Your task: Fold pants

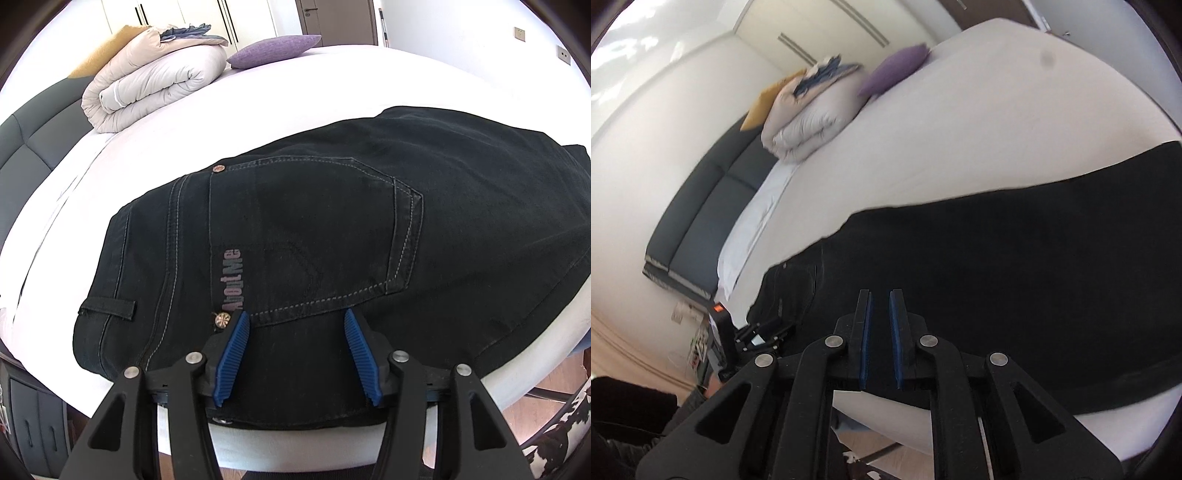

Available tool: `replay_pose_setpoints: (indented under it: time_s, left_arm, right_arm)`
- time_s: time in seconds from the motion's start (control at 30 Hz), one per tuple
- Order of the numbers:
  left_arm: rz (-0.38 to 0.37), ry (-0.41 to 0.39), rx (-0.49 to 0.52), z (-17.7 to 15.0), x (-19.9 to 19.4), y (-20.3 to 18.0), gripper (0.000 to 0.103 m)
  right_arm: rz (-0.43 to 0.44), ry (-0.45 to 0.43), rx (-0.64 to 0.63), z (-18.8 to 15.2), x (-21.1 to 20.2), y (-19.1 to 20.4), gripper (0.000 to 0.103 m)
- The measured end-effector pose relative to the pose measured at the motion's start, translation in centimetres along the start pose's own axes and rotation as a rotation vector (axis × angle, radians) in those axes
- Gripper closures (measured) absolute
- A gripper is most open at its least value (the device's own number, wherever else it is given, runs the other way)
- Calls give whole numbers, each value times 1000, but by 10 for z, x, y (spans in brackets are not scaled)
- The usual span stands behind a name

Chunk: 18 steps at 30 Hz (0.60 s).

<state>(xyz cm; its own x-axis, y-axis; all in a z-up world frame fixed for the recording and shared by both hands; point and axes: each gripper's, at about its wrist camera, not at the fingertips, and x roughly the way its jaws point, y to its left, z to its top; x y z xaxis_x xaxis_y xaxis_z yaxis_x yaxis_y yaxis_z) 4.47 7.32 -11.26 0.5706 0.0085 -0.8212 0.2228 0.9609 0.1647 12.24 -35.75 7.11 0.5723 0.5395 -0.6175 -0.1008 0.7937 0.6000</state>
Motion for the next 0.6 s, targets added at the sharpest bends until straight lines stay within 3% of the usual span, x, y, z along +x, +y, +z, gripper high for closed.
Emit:
replay_pose_setpoints:
  time_s: [0.13,0.2,0.33,0.47,0.6]
  left_arm:
    - [0,9,3,2,-1,0,45]
    - [-5,25,-6,5,-2,1,45]
    - [-17,45,-13,24,-8,-1,46]
    - [-106,-21,1,60,-14,-24,46]
    - [-146,-51,48,99,1,-59,42]
  right_arm:
    - [-122,171,-1,-36,63,-19,95]
    - [-75,94,-38,-58,49,-28,95]
    - [-81,77,-77,-76,20,-35,95]
    - [-73,15,-60,-62,-6,-30,94]
    - [93,-11,31,-14,4,-19,94]
